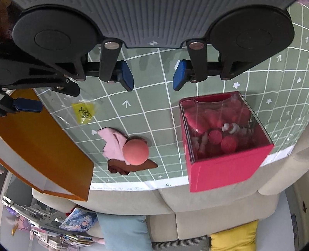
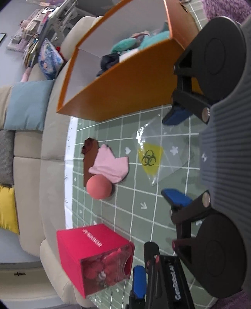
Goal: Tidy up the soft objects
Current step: 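Move both tools back over the mat toward the plastic bag, then grasp the clear plastic bag with yellow label using the right tool, then grasp the pink cloth with the left tool while the right tool holds the bag, then carry the pink cloth and plastic bag over the orange box with both tools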
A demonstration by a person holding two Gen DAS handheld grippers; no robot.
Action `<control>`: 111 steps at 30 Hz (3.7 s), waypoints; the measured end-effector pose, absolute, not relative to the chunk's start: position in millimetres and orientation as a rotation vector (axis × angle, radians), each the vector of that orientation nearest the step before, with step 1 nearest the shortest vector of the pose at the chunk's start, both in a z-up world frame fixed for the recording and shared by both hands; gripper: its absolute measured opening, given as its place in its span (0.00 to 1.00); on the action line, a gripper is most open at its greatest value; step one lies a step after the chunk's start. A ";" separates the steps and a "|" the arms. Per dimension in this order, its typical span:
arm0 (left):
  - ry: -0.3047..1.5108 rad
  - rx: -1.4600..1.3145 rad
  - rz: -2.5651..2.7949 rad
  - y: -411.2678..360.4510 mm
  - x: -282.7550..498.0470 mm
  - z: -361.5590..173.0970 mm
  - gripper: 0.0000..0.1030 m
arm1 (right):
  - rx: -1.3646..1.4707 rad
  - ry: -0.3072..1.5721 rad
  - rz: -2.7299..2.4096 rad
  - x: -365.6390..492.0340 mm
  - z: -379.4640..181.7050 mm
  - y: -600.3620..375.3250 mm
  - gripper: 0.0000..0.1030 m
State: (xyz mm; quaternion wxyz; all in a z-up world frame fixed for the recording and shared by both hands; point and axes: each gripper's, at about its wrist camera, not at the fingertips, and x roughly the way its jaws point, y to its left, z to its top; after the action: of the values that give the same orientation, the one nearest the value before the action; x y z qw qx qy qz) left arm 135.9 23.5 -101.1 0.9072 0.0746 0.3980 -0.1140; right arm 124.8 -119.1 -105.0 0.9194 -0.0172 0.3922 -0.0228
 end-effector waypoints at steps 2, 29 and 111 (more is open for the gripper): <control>0.826 0.148 -0.228 23.6 139.4 -104.8 0.55 | -0.005 0.820 -0.060 131.9 -111.8 -120.1 0.76; 0.868 0.187 -0.255 14.3 158.6 -129.6 0.55 | 0.060 0.827 -0.112 179.4 -144.7 -125.7 0.64; 0.582 0.094 -0.355 -25.3 137.1 4.6 0.03 | 0.039 0.532 0.151 120.4 -18.0 -150.4 0.02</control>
State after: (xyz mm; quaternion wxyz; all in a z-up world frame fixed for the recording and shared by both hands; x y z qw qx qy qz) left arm 137.1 -25.3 4.6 0.9414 0.0463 0.2851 -0.1742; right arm 120.4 -150.4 -18.0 0.9619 0.0194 0.2624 0.0744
